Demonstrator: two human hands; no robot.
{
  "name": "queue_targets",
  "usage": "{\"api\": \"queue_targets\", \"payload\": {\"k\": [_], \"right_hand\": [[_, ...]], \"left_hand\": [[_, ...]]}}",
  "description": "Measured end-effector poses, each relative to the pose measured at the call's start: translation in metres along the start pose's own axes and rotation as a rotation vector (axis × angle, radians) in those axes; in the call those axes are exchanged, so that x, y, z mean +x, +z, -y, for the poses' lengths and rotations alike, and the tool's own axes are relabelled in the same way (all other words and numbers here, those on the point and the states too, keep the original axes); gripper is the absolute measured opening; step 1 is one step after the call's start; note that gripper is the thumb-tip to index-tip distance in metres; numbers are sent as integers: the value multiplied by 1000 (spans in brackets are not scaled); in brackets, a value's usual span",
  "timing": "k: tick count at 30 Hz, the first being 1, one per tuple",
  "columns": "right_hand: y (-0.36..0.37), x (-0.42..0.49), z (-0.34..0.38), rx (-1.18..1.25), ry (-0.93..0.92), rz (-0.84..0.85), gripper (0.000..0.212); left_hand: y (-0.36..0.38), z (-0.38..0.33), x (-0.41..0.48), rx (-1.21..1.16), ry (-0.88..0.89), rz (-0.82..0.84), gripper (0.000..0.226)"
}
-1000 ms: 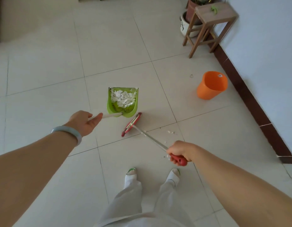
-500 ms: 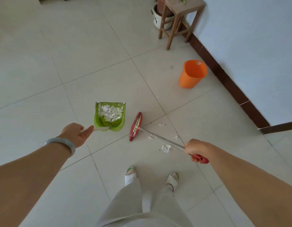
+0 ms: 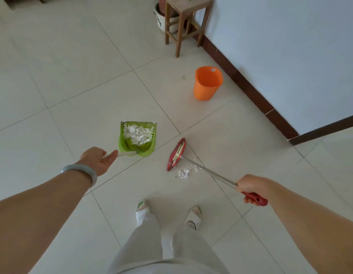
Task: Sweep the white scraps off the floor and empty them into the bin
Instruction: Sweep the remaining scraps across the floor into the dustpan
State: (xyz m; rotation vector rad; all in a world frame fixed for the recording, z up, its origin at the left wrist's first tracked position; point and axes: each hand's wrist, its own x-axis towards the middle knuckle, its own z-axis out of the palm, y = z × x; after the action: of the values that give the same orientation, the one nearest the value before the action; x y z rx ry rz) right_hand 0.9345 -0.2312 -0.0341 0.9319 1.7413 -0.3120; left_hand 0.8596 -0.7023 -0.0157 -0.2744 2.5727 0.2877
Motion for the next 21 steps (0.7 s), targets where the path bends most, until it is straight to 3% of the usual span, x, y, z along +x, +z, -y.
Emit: {"api": "queue_targets", "payload": {"k": [11, 15, 21], "right_hand": [[-32, 2, -91, 112, -135, 47, 28], [-67, -21, -120, 161, -248, 47, 13], [-106, -36, -109, 14, -324, -137, 21]], "left_hand": [[30, -81, -13, 29, 81, 22, 56], [37, -97, -21, 20, 87, 24, 56], [45, -111, -33, 56, 93, 7, 57]]}}
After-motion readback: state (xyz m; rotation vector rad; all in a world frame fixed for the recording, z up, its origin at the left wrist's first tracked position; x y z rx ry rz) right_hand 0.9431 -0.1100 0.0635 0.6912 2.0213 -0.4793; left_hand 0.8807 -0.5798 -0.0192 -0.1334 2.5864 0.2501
